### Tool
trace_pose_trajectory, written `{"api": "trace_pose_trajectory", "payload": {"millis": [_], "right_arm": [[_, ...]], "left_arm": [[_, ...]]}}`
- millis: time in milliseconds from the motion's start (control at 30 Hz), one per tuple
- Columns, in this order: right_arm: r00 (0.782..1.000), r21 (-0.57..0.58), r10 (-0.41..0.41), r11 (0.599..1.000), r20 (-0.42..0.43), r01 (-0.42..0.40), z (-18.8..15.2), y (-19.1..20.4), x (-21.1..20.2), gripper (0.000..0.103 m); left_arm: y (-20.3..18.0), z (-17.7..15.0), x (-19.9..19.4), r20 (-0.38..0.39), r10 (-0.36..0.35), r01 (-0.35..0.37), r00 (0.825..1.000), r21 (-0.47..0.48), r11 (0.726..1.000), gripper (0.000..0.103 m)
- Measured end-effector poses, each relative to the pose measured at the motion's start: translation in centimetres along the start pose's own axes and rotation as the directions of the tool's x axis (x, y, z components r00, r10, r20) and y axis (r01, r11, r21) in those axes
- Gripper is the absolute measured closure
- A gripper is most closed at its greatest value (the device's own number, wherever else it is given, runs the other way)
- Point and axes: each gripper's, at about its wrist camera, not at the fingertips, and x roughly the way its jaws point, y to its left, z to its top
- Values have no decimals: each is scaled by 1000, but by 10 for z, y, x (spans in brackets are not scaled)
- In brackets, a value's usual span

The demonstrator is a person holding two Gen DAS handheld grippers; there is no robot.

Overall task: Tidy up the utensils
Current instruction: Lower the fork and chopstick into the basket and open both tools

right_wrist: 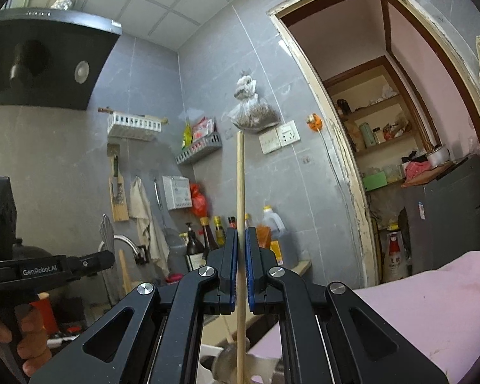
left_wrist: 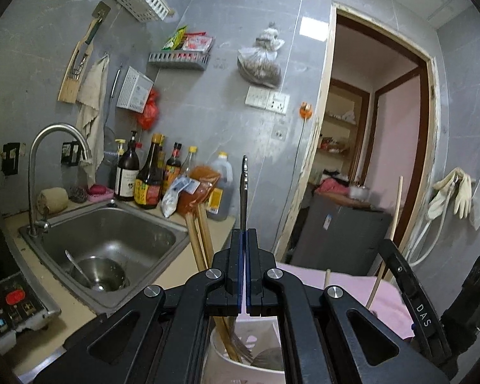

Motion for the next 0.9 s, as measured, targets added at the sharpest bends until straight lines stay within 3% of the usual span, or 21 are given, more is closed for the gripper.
{"api": "trace_pose_trajectory", "payload": {"millis": [267,500,633,767,800,900], "right_arm": [[999,-45,-23,999,-40,21,-10,2,0,100],[998,-41,-35,999,-61,32,-11,2,-3,98],[997,-42,-43,998,-62,40,-10,4,-4,96],[998,-47,-46,998,-33,44,-2,7,-12,86],[999,-49,-46,998,-28,45,-1,8,-13,81],[998,-70,-57,996,-21,56,3,13,-18,80]], "left_arm": [[-10,-12,6,-42,-18,18,999,12,1000,102],[-7,-10,2,-67,-74,71,995,-38,997,101],[-9,-11,-3,-60,-72,70,996,-31,997,97],[-8,-11,-8,-46,-86,84,995,-45,995,78],[-7,-10,-10,-42,-94,92,995,-55,994,78],[-7,-8,-12,-46,-102,98,994,-68,993,78]]}}
